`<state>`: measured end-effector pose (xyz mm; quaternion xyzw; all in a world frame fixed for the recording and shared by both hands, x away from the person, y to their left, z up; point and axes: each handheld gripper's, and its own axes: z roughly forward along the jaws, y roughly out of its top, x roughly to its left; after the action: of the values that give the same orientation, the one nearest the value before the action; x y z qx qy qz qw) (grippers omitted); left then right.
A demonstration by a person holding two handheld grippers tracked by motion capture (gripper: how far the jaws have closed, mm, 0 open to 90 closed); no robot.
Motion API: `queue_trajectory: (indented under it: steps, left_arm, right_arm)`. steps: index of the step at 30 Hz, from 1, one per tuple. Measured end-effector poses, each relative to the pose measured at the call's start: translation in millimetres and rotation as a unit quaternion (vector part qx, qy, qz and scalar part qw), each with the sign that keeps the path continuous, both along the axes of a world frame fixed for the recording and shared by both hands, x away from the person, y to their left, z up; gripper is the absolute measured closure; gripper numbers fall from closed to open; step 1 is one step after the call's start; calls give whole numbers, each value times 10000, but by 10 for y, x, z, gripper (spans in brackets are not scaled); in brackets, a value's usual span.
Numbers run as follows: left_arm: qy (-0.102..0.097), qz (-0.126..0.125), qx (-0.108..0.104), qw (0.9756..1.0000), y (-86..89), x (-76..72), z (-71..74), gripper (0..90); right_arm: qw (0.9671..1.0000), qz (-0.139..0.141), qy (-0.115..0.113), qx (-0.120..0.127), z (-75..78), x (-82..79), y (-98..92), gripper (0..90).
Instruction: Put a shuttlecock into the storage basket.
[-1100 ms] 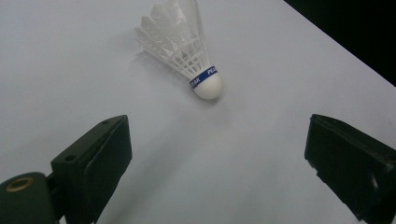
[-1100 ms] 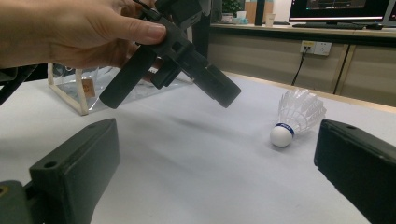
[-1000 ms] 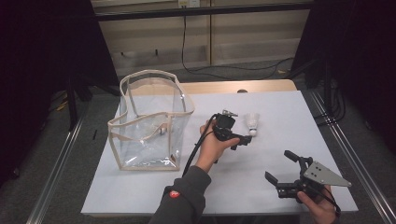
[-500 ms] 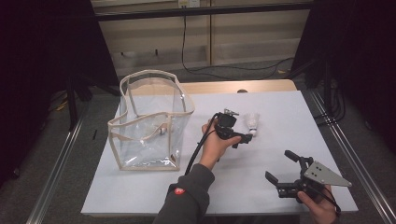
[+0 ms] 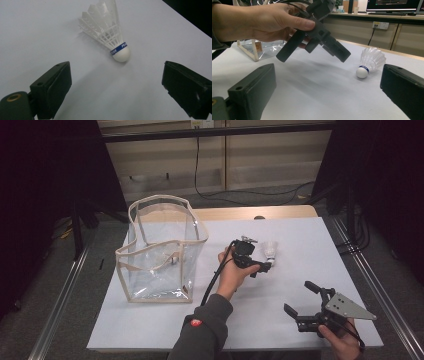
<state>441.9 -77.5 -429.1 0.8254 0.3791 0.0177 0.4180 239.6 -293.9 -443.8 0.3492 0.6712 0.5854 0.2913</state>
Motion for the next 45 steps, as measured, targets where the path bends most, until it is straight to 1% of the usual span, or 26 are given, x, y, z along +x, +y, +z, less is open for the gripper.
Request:
queue_trajectory:
  steps: [5, 13, 16, 17, 18, 19, 22, 27, 31, 32, 35, 45]
  left_arm:
    - [-40, 32, 14, 10000, -22, 24, 9, 94]
    - [-36, 91, -9, 10000, -66, 49, -14, 106]
    - [-40, 94, 59, 9999, -73, 57, -28, 112]
    - [-13, 111, 28, 9999, -79, 60, -32, 112]
    - [-30, 148, -3, 9999, -87, 62, -41, 117]
    - [-39, 151, 23, 9999, -86, 67, -44, 117]
    - [-36, 167, -3, 9999, -90, 78, -56, 120]
    - [-37, 184, 28, 9998, -108, 93, -70, 121]
    - [-69, 213, 0, 9997, -140, 98, -79, 124]
    - [-50, 209, -18, 9998, -150, 98, -83, 125]
    - [-48, 175, 20, 9998, -172, 100, -99, 125]
    - [-63, 257, 28, 9996, -231, 120, -129, 132]
  right_arm:
    - [10000, -3, -5, -12, 0, 0, 3, 1]
    - [10000, -4, -13, -10, 1, 1, -2, 1]
    - [10000, -10, -19, -14, 3, -1, 0, 1]
    - [10000, -7, -21, -11, 3, -1, 1, 1]
    - [10000, -10, -21, -25, 3, 0, 1, 1]
    - [10000, -9, -21, -14, 3, 0, 1, 1]
    - [10000, -13, -20, -18, 3, -1, 1, 1]
    - [10000, -7, -43, -22, 5, -1, -3, 1]
    - [10000, -4, -43, -34, 5, -1, -2, 1]
    - [10000, 0, -43, -38, 5, -1, -2, 1]
    - [10000, -4, -41, -30, 6, -4, -3, 1]
    - [10000, -1, -43, -38, 8, -6, -9, 1]
